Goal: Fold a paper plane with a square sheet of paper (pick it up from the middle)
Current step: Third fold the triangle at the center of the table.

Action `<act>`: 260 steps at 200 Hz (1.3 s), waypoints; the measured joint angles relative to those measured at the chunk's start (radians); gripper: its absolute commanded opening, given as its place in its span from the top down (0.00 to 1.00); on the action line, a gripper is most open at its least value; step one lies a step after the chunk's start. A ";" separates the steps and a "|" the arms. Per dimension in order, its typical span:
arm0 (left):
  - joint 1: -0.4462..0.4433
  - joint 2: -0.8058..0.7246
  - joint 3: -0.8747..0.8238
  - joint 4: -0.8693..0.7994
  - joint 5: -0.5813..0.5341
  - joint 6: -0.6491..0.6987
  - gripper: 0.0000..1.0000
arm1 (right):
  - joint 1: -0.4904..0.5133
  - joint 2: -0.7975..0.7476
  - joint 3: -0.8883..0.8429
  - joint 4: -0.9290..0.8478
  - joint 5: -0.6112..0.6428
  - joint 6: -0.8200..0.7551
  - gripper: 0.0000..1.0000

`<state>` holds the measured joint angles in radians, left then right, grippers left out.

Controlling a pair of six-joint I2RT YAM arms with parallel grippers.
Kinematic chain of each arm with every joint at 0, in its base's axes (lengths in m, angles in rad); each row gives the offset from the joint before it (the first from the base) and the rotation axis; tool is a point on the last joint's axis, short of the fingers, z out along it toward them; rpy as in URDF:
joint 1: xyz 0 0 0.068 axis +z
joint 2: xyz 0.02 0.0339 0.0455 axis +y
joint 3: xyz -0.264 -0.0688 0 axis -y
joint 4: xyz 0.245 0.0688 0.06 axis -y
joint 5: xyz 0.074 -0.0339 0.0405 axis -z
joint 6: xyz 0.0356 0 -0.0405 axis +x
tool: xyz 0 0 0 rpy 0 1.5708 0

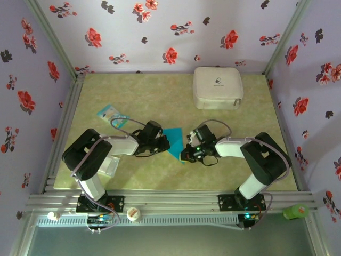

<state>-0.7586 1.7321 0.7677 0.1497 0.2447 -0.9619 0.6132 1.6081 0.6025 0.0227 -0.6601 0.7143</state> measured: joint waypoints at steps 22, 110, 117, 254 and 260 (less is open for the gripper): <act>-0.001 -0.011 0.004 -0.022 -0.003 0.000 0.98 | 0.000 0.007 -0.004 -0.001 0.002 -0.007 1.00; -0.040 -0.033 -0.024 0.109 0.013 -0.066 0.98 | 0.000 0.009 0.012 -0.035 0.013 -0.031 1.00; -0.040 -0.019 -0.034 0.126 0.013 -0.076 0.98 | 0.000 0.009 0.013 -0.037 0.014 -0.034 1.00; 0.102 -0.032 -0.096 0.114 0.069 -0.078 0.97 | 0.000 0.006 0.021 -0.052 0.023 -0.042 0.95; 0.101 -0.039 -0.093 0.097 0.064 -0.072 0.97 | 0.000 0.003 0.022 -0.056 0.026 -0.042 0.93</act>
<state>-0.6571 1.6932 0.6746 0.2470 0.3088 -1.0344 0.6132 1.6108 0.6243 -0.0334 -0.6346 0.6727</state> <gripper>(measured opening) 0.055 0.050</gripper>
